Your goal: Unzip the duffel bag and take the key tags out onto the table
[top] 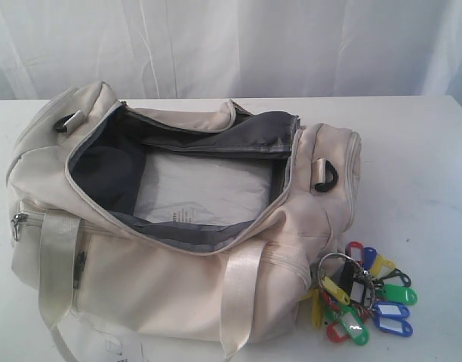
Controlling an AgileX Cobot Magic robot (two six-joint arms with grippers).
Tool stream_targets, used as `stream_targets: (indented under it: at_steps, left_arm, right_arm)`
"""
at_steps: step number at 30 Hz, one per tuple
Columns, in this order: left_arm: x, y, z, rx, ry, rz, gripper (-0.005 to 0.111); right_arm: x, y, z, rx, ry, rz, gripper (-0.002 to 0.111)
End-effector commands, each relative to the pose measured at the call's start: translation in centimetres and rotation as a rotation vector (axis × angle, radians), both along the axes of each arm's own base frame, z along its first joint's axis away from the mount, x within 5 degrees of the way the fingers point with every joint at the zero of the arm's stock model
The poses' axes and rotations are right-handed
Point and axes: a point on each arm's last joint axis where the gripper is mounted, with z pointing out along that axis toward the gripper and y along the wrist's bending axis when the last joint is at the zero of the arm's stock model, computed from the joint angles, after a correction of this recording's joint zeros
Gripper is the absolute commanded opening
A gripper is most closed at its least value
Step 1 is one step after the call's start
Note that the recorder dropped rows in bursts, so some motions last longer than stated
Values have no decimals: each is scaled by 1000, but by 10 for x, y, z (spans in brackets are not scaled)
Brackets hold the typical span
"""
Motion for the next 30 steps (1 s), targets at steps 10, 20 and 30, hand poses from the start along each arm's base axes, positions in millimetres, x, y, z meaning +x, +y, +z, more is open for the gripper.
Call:
stream_targets:
  at_steps: [10, 20, 30]
  left_arm:
    - [0, 0, -1, -10, -1, 1, 0]
    - [0, 0, -1, -10, -1, 1, 0]
    - [0, 0, -1, -10, -1, 1, 0]
  right_arm:
    - [-8, -10, -15, -35, 122, -124, 0]
    - [-8, -9, -15, -34, 113, -119, 0]
    - [-8, -5, -13, 115, 134, -97, 0]
